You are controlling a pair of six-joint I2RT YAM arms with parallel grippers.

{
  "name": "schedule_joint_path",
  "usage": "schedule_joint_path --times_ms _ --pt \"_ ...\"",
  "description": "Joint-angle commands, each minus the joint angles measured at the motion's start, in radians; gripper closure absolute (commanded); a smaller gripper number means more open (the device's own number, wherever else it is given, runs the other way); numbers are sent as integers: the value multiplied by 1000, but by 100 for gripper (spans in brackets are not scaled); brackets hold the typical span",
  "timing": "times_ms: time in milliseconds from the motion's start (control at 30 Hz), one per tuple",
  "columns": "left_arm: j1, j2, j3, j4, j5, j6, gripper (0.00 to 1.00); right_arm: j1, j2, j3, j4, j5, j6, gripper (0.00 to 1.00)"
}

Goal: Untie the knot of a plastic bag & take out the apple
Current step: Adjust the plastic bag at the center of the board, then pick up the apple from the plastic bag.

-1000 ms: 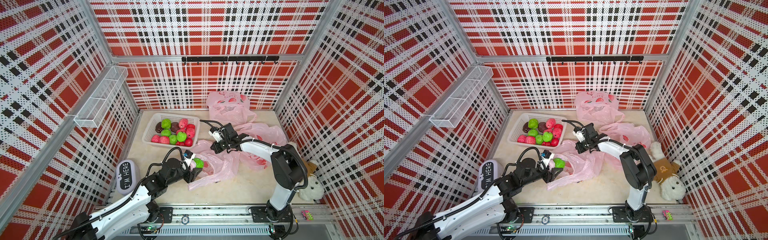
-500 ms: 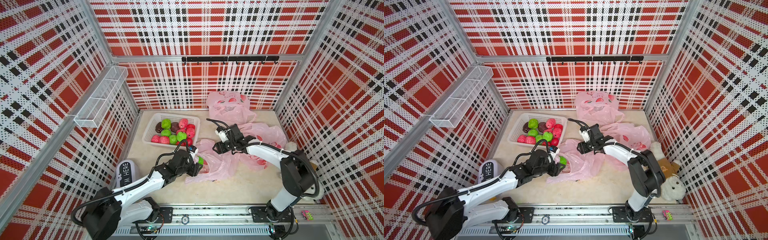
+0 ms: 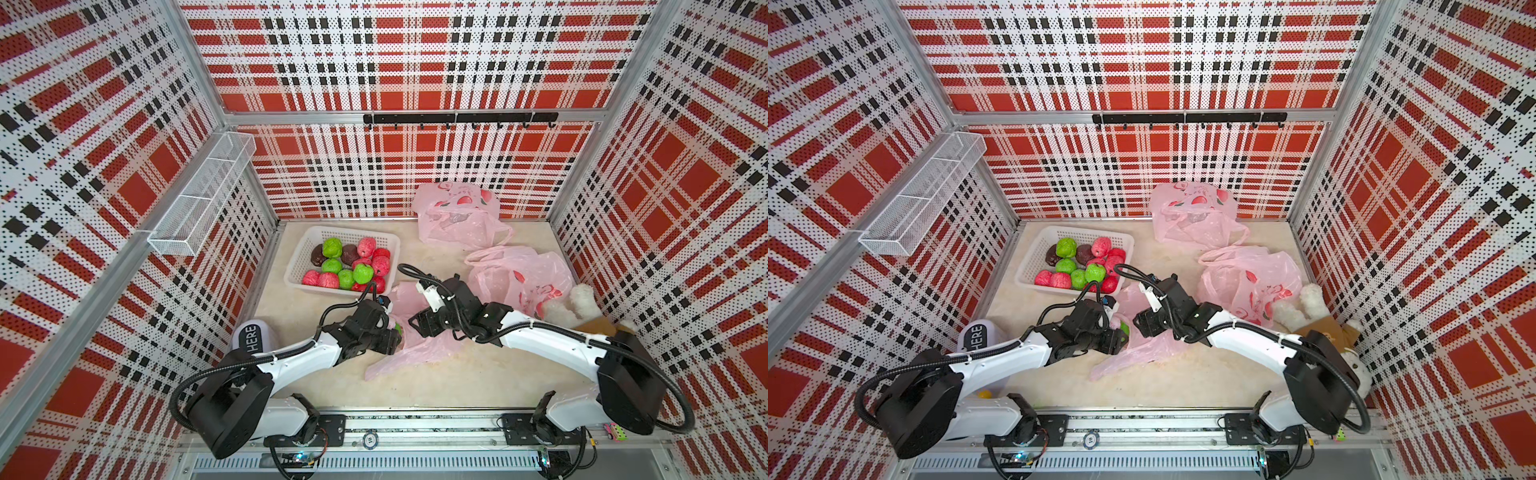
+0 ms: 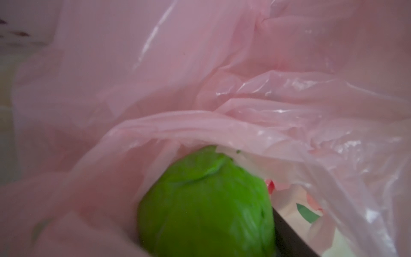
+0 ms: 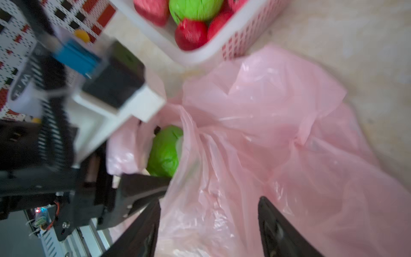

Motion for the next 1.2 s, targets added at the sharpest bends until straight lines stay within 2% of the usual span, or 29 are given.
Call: schedule_joint_path --times_ms 0,133,300,500,700,900,1167 --pt "18 -5 14 -21 0 -27 25 -4 58 -29 158 -16 117 29" --pt "27 -49 6 -58 -1 -26 21 -4 122 -11 170 -49 135 29" --pt "49 -144 -9 -85 0 -37 21 -6 185 -20 194 -43 146 37" --pt "78 -211 -33 -48 69 -40 28 -20 242 -32 226 -88 145 41" --pt "80 -173 -22 -26 89 -24 33 -23 259 -35 246 -108 141 42" --pt "79 -108 -8 -57 27 6 26 -24 264 -28 225 -108 123 43" --pt "64 36 12 42 83 -1 26 -24 283 -7 198 -139 90 46"
